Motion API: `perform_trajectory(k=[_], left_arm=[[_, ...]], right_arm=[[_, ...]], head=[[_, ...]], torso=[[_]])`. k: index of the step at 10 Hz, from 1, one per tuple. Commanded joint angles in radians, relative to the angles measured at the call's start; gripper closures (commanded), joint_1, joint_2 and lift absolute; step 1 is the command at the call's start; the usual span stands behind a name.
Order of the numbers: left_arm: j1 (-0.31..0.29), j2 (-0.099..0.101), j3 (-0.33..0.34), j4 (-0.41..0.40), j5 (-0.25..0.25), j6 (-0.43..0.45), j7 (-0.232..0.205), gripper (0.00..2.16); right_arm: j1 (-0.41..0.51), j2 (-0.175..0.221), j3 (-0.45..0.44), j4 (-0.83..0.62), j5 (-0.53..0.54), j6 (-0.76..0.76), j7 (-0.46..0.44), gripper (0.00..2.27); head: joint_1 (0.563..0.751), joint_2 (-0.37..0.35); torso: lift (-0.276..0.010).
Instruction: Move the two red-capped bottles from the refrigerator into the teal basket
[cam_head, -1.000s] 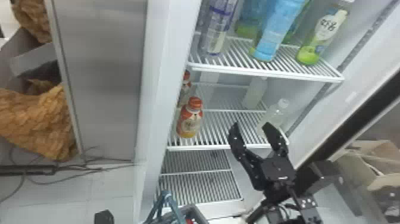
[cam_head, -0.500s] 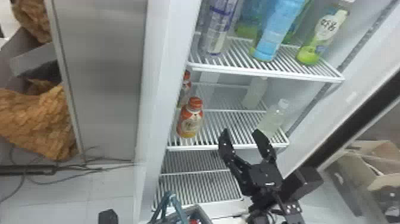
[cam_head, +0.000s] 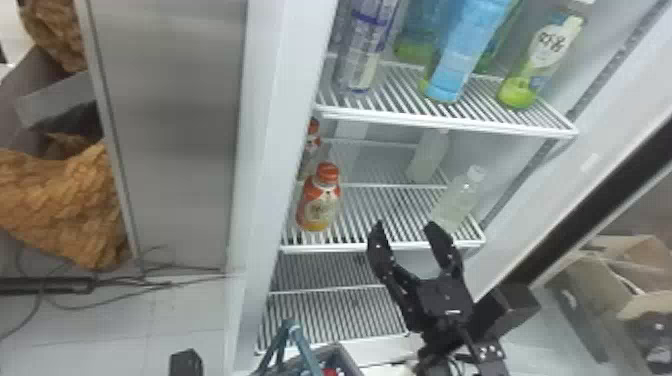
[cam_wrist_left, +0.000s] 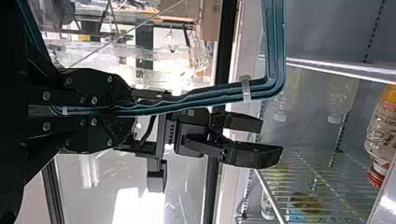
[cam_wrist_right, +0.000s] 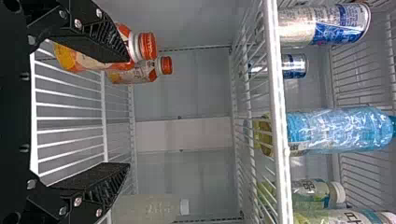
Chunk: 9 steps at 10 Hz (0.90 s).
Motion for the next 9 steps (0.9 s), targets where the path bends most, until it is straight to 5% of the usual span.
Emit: perform_trajectory(k=[1, 9], left_arm=[[-0.001, 0.002, -0.001, 0.0, -0.002, 0.016, 0.0, 1.09], [-0.011, 0.006, -0.017, 0.0, -0.002, 0.031, 0.0, 1.09]], right_arm=[[-0.002, 0.0, 0.0, 0.008, -0.001, -0.012, 0.006, 0.24], [-0.032, -0.005, -0.012, 0.059, -0.015, -0.031, 0.062, 0.24]], head=[[0.695, -0.35], [0.695, -0.35]], torso=[[-0.228], [-0.228]])
